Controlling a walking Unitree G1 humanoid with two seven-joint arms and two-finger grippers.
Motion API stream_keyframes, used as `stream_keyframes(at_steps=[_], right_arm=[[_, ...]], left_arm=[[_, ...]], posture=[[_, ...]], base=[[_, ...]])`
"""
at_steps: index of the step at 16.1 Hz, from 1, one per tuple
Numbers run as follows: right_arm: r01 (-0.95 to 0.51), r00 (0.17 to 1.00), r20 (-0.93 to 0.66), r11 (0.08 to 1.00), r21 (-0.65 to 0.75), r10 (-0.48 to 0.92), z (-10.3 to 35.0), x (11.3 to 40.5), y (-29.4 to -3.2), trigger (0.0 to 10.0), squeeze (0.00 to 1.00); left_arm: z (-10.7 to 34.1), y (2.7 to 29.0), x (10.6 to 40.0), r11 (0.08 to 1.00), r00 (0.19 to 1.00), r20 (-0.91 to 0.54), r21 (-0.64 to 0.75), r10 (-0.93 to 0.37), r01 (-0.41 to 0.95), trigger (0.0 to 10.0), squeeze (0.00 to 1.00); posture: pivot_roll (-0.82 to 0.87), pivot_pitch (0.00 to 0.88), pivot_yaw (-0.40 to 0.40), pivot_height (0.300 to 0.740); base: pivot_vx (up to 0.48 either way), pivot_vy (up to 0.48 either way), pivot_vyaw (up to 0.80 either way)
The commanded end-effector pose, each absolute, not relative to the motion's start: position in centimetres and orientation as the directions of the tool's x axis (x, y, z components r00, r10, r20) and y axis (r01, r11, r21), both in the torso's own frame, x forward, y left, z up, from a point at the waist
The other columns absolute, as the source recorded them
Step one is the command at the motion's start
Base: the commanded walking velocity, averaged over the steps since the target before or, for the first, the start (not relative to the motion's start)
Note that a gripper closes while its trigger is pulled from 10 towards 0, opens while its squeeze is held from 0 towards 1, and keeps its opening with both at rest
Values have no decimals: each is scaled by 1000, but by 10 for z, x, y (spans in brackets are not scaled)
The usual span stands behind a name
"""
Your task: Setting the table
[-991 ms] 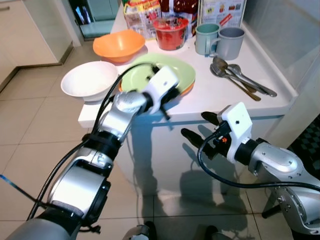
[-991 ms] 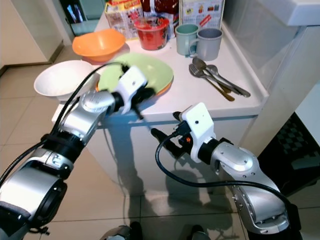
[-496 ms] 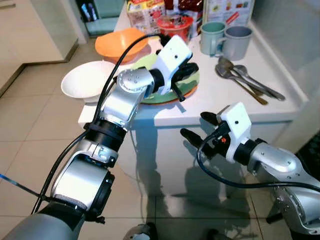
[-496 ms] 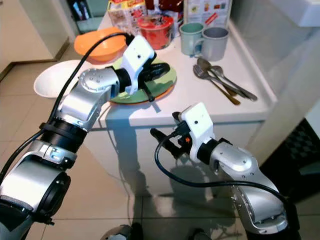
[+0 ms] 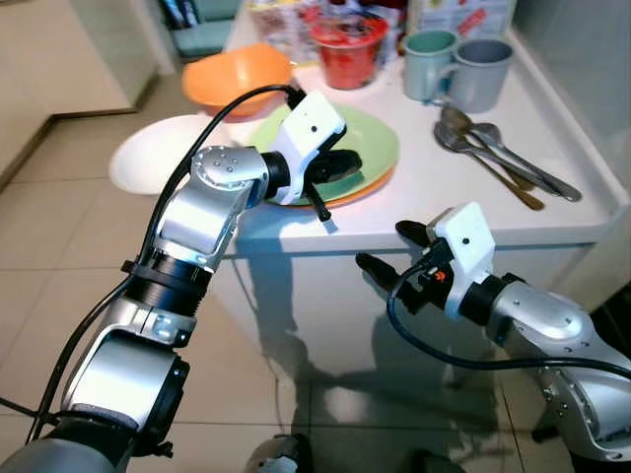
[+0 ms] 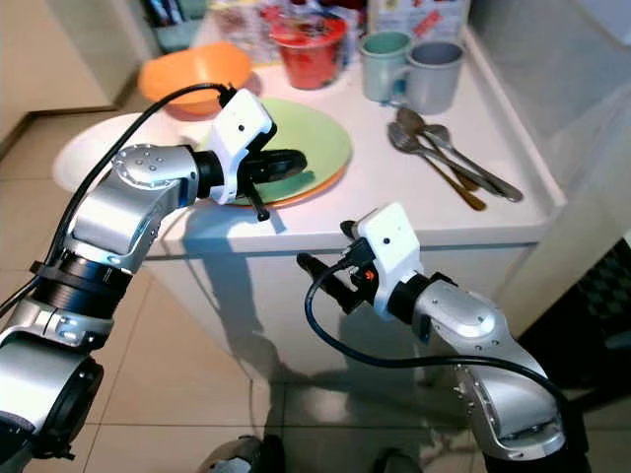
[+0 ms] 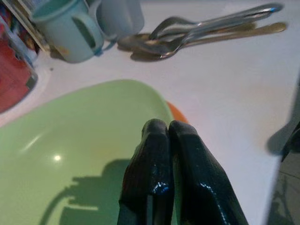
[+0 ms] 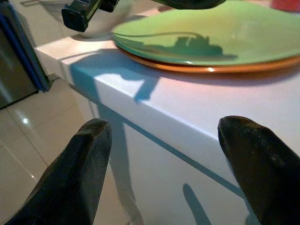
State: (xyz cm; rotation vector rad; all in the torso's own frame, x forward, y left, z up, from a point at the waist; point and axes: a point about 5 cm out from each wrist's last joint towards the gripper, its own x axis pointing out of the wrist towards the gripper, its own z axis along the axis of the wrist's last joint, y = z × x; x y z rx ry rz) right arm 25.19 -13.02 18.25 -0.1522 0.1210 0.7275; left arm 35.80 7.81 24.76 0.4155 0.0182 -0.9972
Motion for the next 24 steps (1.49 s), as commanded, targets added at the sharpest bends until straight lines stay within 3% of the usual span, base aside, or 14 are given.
stream_keyframes(at_steps=[1,2,3,7,8,17,21,22,23,24], right_arm=[[-677,734,-156,730,-95,661,182,252,-127,10000,0],[-678,733,-156,729,-94,662,181,253,-126,10000,0],[-678,733,-158,729,-96,662,181,253,-126,10000,0],[-676,735,-168,730,-101,657,178,253,-128,10000,0],[-675,735,-170,730,-102,656,177,253,-128,10000,0],[-678,734,-174,724,-129,656,183,254,-133,10000,0],[-676,735,-178,725,-129,654,183,253,-134,10000,0],[-676,735,-180,726,-128,653,182,253,-135,10000,0],[-675,736,-182,727,-126,652,182,253,-135,10000,0],[-675,736,-183,727,-125,652,181,253,-135,10000,0]], left_arm=[[247,80,356,458,540,-215,335,-814,823,10000,1000],[245,79,354,451,542,-227,352,-809,820,10000,706],[244,77,352,450,544,-228,357,-808,818,10000,0],[244,78,345,457,548,-222,354,-807,816,10000,0],[239,82,346,490,572,-217,334,-791,805,10000,1000],[208,101,359,552,637,-307,323,-707,768,10000,1000],[220,95,359,504,613,-286,372,-737,779,10000,1000],[224,93,359,493,612,-279,394,-740,776,10000,157],[232,91,358,486,608,-265,404,-749,775,10000,0],[238,90,357,482,603,-251,408,-757,775,10000,0]], posture=[[36,65,138,740],[34,64,136,740],[34,63,134,740],[33,60,132,740],[33,60,131,740],[23,73,127,740],[18,82,129,740],[20,83,129,740],[20,83,128,740],[22,83,127,740]], base=[[0,0,0],[0,0,0],[0,0,0],[0,0,0],[0,0,0],[0,0,0],[0,0,0],[0,0,0],[0,0,0],[0,0,0]])
